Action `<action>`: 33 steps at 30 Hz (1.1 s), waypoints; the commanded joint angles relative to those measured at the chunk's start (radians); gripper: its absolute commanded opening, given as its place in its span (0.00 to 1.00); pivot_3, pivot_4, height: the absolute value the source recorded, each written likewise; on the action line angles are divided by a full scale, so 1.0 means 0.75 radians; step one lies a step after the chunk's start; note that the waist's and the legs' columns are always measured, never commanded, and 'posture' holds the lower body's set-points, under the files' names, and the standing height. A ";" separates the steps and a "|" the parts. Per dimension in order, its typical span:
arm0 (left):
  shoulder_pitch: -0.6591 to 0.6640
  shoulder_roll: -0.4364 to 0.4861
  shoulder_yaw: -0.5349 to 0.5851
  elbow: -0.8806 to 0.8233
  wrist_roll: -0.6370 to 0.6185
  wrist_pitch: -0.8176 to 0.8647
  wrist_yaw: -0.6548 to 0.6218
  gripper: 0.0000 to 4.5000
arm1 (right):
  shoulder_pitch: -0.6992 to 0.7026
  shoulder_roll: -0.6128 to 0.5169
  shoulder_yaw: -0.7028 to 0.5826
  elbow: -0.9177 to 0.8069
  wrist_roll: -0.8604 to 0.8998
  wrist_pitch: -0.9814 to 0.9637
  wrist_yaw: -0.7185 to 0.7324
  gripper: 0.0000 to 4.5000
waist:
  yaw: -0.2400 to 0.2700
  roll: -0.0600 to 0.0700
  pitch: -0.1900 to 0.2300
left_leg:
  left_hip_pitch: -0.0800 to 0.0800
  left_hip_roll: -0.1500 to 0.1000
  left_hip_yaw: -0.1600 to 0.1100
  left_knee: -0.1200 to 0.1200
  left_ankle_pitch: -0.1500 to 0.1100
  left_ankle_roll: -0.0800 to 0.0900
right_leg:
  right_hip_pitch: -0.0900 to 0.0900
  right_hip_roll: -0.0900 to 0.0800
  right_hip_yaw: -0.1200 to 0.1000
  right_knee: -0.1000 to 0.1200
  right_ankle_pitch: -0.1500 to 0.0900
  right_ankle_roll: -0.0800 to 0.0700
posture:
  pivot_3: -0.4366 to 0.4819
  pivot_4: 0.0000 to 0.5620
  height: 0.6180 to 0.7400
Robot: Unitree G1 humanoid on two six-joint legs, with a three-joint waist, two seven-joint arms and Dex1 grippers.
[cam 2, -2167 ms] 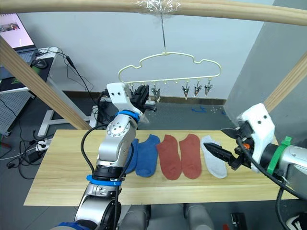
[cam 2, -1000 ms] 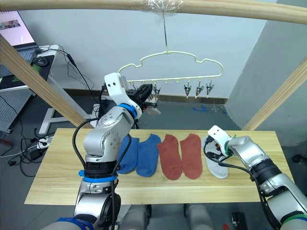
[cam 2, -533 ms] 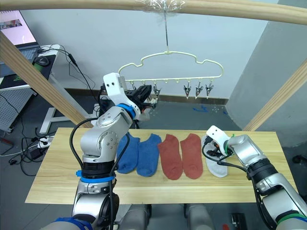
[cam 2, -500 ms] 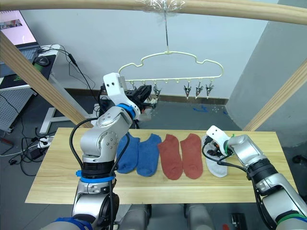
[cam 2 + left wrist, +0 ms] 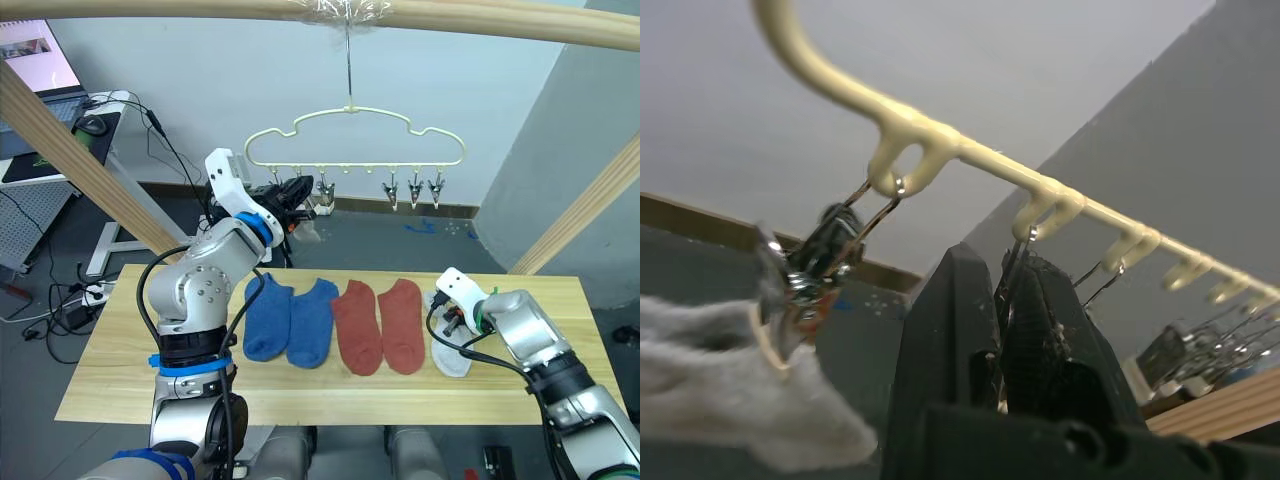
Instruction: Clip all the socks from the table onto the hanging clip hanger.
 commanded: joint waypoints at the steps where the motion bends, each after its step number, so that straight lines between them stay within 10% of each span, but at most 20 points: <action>1: -0.056 0.030 0.067 0.019 -0.099 0.056 -0.013 0.02 | -0.002 0.015 -0.122 -0.363 0.103 0.204 -0.009 0.00 | -0.001 0.000 0.000 | 0.000 0.000 0.000 0.000 0.000 0.000 | 0.000 0.000 -0.001 0.001 -0.001 0.002 | 0.50 0.47 1.00; 14: -0.195 0.056 0.270 0.194 -0.344 0.254 0.109 0.02 | -0.330 0.501 -0.087 -0.502 0.194 0.437 -0.315 0.00 | -0.028 0.000 0.000 | 0.000 0.000 -0.002 0.000 0.000 0.000 | -0.001 0.000 -0.003 0.002 0.000 -0.001 | 0.47 0.43 1.00; 33: -0.193 0.064 0.257 0.167 -0.445 0.297 0.209 0.02 | -0.553 0.616 -0.015 -0.131 0.193 0.154 -0.334 0.00 | -0.026 0.000 -0.001 | 0.000 0.000 -0.002 -0.002 0.000 -0.001 | -0.002 -0.001 -0.003 0.004 0.001 -0.001 | 0.51 0.42 1.00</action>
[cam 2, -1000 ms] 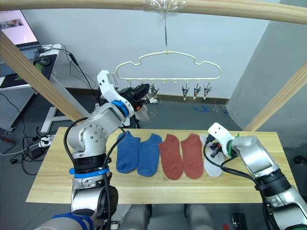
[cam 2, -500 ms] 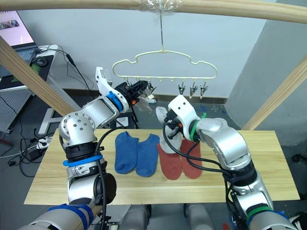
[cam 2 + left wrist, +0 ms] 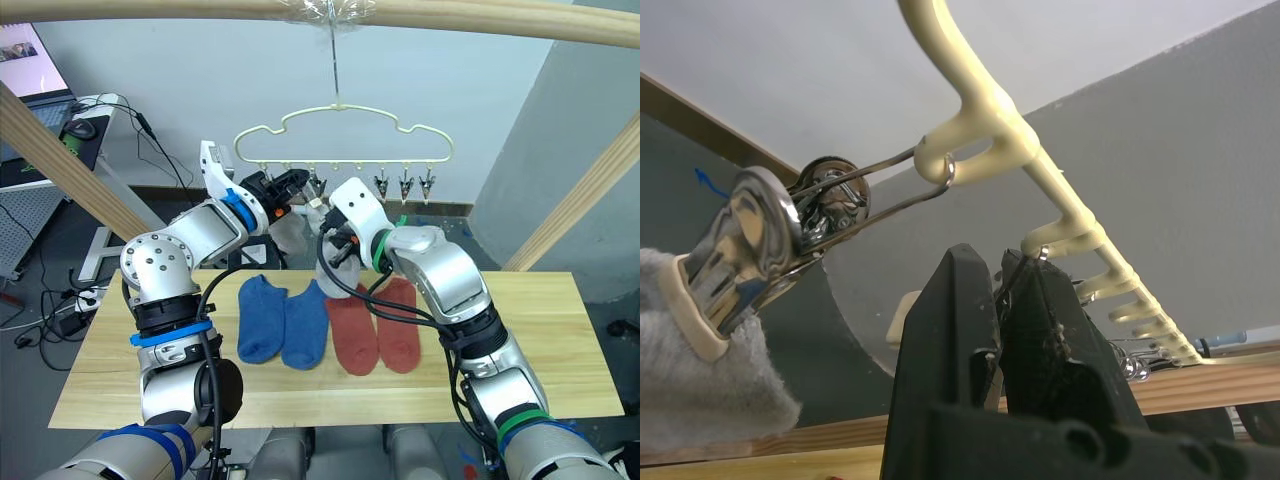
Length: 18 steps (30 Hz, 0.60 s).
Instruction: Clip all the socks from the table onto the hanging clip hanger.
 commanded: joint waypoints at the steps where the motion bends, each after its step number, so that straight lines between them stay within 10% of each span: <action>1: -0.002 0.014 -0.014 -0.047 -0.024 0.000 0.005 0.02 | -0.047 0.006 0.015 -0.007 -0.003 -0.047 0.013 0.00 | 0.000 0.000 0.000 | 0.000 0.000 0.000 0.000 0.000 0.000 | 0.000 0.000 0.000 0.000 0.000 0.000 | 0.52 0.42 1.00; 14: 0.040 0.027 -0.049 -0.080 -0.039 0.003 -0.024 0.02 | -0.097 0.020 0.029 0.044 -0.002 -0.078 0.028 0.00 | 0.001 0.000 0.000 | 0.000 0.000 0.000 0.000 0.000 0.000 | 0.000 0.000 0.000 0.000 0.000 0.000 | 0.52 0.42 1.00; 18: 0.041 0.026 -0.035 -0.075 -0.072 0.019 -0.020 0.39 | -0.099 0.019 0.029 0.046 -0.002 -0.075 0.034 0.00 | 0.001 0.000 0.000 | 0.000 0.000 0.000 0.000 0.000 0.000 | 0.000 0.000 0.000 0.000 0.000 0.000 | 0.52 0.42 1.00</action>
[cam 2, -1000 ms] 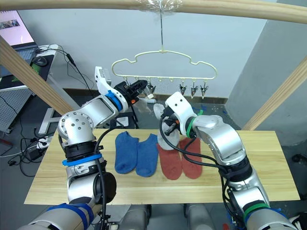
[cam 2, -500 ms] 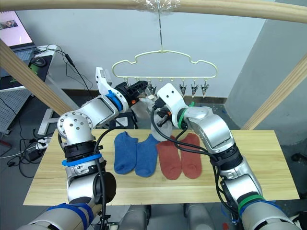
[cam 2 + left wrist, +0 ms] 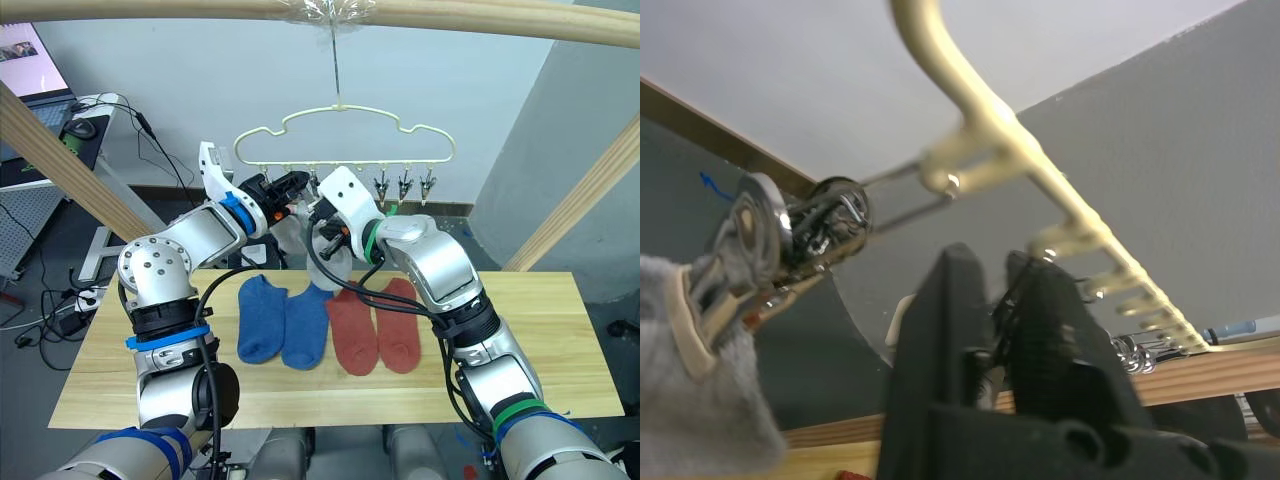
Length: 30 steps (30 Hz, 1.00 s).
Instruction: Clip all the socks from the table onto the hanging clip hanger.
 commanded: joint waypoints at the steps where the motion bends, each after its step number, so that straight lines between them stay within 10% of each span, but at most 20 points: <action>1: -0.003 0.006 0.006 -0.038 -0.061 0.029 -0.009 0.44 | -0.031 0.002 0.005 -0.030 -0.003 -0.026 0.009 0.00 | 0.001 0.000 0.000 | 0.000 0.000 0.000 0.000 0.000 0.000 | 0.000 0.000 0.000 0.000 0.000 0.000 | 0.52 0.41 1.00; 6: -0.004 0.000 0.052 -0.066 -0.184 0.073 -0.017 0.49 | -0.025 0.004 0.006 -0.031 0.002 -0.016 0.011 0.00 | 0.001 0.000 0.000 | 0.000 0.000 0.000 0.000 0.000 0.000 | 0.000 0.000 0.000 0.000 0.000 0.000 | 0.53 0.41 1.00; 17: 0.298 0.347 -0.167 -0.325 -0.088 0.061 -0.268 0.50 | 0.116 -0.047 0.020 -0.146 0.026 0.031 0.028 0.79 | 0.006 0.000 0.000 | 0.000 0.001 0.000 -0.003 0.000 -0.001 | -0.001 0.000 -0.001 0.000 0.000 0.000 | 0.59 0.40 1.00; 30: 0.713 0.449 -0.481 -0.573 0.510 -0.800 -0.545 0.50 | 0.596 -0.337 -0.319 -0.793 0.259 0.249 0.094 0.79 | 0.075 0.000 -0.001 | 0.000 0.000 0.001 -0.012 0.000 -0.001 | 0.000 -0.002 -0.001 -0.012 0.000 -0.001 | 0.61 0.39 1.00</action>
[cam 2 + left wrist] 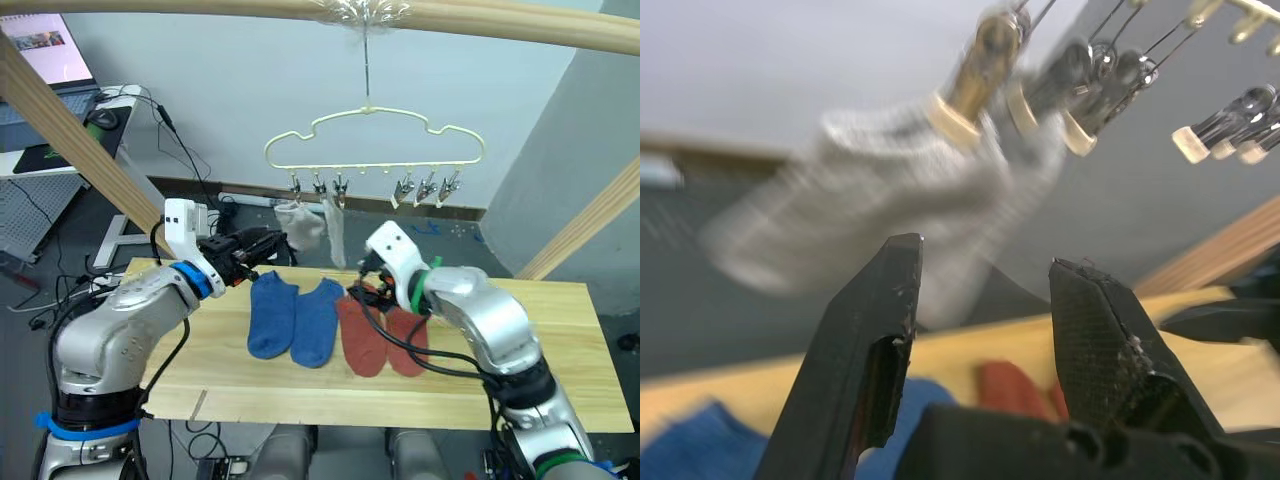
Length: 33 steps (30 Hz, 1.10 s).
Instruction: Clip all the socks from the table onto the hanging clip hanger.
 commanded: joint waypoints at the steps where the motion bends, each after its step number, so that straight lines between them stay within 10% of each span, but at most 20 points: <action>1: 0.043 -0.040 -0.061 -0.070 0.160 -0.269 -0.027 0.50 | 0.087 -0.058 -0.213 -0.224 0.122 0.053 0.038 0.79 | 0.002 0.000 0.000 | 0.000 0.000 0.000 -0.001 0.000 0.000 | 0.000 0.000 0.000 -0.002 0.001 -0.001 | 0.61 0.39 1.00; 10: 0.049 -0.216 -0.199 0.042 0.422 -0.594 0.025 0.50 | 0.122 -0.188 -0.857 -0.406 0.536 0.300 0.159 0.79 | -0.001 0.000 -0.002 | 0.000 0.000 0.001 -0.004 0.000 0.001 | 0.001 0.001 0.000 -0.006 0.001 -0.001 | 0.57 0.39 1.00; 16: -0.020 -0.355 -0.259 0.150 0.511 -0.652 0.092 0.25 | 0.129 -0.384 -1.159 -0.388 0.794 0.382 0.238 0.80 | -0.003 0.000 -0.002 | 0.000 -0.001 0.001 -0.003 0.000 0.001 | 0.002 0.001 0.000 -0.006 0.002 -0.002 | 0.51 0.41 1.00; 33: -0.183 -0.574 -0.322 0.316 0.659 -0.534 0.246 0.25 | 0.264 -0.721 -1.229 -0.298 1.100 0.237 0.168 0.80 | -0.038 0.000 -0.002 | 0.000 -0.001 0.002 -0.001 0.000 0.002 | 0.003 0.001 0.002 -0.005 0.002 -0.001 | 0.43 0.46 1.00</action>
